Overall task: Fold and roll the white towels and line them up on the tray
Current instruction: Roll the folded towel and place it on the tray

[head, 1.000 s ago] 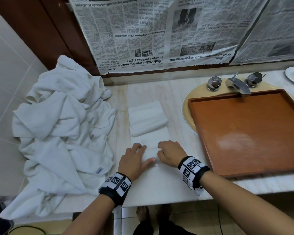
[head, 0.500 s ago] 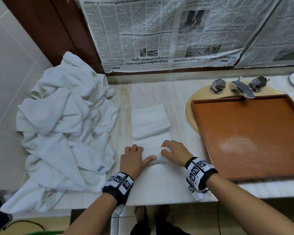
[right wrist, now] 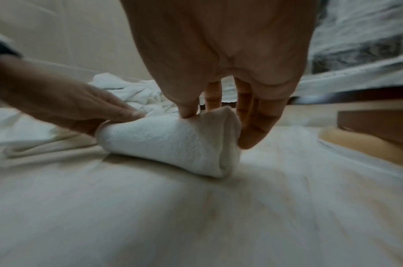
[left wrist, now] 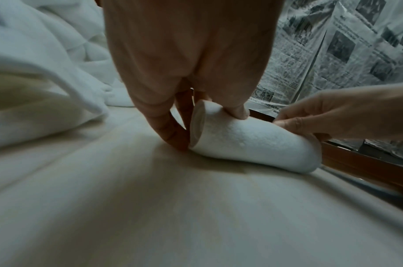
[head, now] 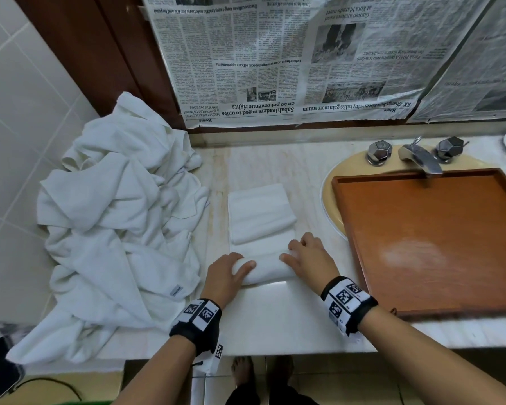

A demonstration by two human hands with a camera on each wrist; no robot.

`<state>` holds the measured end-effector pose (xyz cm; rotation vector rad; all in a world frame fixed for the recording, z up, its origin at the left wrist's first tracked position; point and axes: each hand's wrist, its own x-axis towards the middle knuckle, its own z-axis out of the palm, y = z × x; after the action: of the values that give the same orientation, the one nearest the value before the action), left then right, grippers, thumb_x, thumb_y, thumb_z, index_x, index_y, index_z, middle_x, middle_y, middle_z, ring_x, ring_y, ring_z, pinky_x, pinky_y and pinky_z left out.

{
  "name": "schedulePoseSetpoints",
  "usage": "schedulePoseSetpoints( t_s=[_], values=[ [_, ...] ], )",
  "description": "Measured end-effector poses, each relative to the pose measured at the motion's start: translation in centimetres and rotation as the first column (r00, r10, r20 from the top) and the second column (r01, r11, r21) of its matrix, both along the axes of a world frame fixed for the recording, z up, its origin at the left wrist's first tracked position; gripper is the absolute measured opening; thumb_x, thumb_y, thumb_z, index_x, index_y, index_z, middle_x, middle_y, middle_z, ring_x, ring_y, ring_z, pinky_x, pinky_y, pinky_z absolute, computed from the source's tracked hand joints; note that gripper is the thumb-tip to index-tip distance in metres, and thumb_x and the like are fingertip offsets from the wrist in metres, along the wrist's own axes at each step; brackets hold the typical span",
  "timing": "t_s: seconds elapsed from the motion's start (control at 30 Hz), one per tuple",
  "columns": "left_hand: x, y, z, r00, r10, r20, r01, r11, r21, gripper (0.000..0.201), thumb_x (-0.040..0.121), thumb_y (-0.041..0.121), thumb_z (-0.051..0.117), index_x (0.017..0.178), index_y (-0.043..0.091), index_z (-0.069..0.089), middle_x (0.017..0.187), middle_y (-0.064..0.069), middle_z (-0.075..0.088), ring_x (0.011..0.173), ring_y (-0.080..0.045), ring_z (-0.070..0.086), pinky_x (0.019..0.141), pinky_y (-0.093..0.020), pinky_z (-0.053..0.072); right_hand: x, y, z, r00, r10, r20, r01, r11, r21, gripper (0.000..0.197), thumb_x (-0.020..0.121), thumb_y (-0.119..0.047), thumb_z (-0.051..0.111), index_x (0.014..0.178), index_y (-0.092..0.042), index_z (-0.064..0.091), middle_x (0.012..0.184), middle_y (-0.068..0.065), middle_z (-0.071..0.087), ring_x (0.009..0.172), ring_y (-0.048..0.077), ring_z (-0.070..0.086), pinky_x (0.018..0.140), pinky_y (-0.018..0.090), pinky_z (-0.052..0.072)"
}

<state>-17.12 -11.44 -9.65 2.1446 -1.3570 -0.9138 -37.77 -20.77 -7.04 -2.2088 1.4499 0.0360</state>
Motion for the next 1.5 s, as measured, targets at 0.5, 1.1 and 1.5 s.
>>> schedulePoseSetpoints(
  t_s=[0.5,1.1,1.5],
  values=[
    [1.3,-3.5,1.0,0.993,0.07,0.091,-0.073,0.997,0.031,0.028,0.091,0.037,0.064,0.107,0.014,0.059,0.104,-0.002,0.062,0.099,-0.02,0.058,0.079,-0.025,0.037,1.2,2.0,-1.0,0.95,0.29,-0.119,-0.297,0.954,-0.046,0.055,0.085,-0.039,0.058,0.135,-0.018,0.049,0.129,0.004,0.048,0.121,0.028,0.044,0.1,0.042,0.034],
    [3.6,-16.2,-0.9,0.895,-0.247,0.373,0.123,0.937,0.326,0.06,0.101,0.058,0.023,0.155,0.045,0.001,0.163,0.024,-0.01,0.151,-0.032,-0.005,0.116,-0.061,0.01,0.3,2.4,-2.5,0.97,0.241,0.013,-0.237,0.961,-0.139,0.046,0.063,-0.05,0.051,0.1,-0.026,0.063,0.091,-0.007,0.056,0.079,0.018,0.057,0.065,0.032,0.049],
    [2.7,-16.0,-1.1,0.903,-0.221,0.369,0.26,0.964,-0.06,0.046,0.099,0.046,0.05,0.142,0.031,0.05,0.155,0.005,0.038,0.14,-0.024,0.034,0.109,-0.044,0.029,0.3,2.1,-2.8,0.974,0.215,0.068,-0.202,0.967,-0.156,0.049,0.062,-0.051,0.055,0.104,-0.028,0.064,0.093,-0.008,0.056,0.082,0.015,0.056,0.067,0.03,0.049]
  ],
)
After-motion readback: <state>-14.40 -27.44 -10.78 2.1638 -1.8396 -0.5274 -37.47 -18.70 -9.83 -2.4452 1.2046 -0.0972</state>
